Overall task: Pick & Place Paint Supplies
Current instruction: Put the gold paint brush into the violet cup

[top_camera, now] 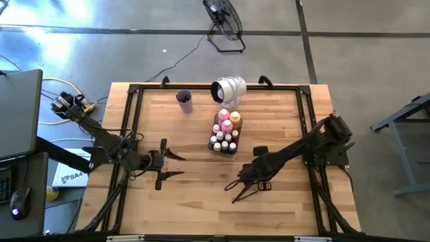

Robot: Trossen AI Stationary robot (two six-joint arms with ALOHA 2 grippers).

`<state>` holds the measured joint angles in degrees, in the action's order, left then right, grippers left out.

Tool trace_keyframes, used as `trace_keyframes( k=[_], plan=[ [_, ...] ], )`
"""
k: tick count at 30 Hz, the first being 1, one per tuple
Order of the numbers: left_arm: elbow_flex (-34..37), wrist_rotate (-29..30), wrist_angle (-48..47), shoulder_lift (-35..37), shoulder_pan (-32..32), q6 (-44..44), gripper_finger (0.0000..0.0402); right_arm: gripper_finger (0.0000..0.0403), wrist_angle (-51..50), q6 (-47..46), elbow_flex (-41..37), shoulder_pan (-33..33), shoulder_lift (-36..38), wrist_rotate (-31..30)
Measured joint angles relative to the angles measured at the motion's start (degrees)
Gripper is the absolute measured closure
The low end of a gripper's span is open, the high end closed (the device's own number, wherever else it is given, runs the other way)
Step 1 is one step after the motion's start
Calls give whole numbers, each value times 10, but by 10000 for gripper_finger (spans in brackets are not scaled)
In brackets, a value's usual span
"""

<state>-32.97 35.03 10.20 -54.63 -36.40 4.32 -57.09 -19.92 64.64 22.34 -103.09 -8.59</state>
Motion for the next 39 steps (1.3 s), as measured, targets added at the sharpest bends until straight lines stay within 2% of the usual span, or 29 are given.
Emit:
trace_keyframes(
  k=[7,12,22,39],
  plan=[
    [0,0,3,0,0,0,183,350,38,2,7,-6,49,12],
    [0,0,2,0,0,0,183,350,52,21,7,-4,45,48],
    [0,0,2,0,0,0,183,350,107,35,-9,-1,42,61],
    [0,0,2,0,0,0,183,350,132,21,-52,1,42,66]
  ],
)
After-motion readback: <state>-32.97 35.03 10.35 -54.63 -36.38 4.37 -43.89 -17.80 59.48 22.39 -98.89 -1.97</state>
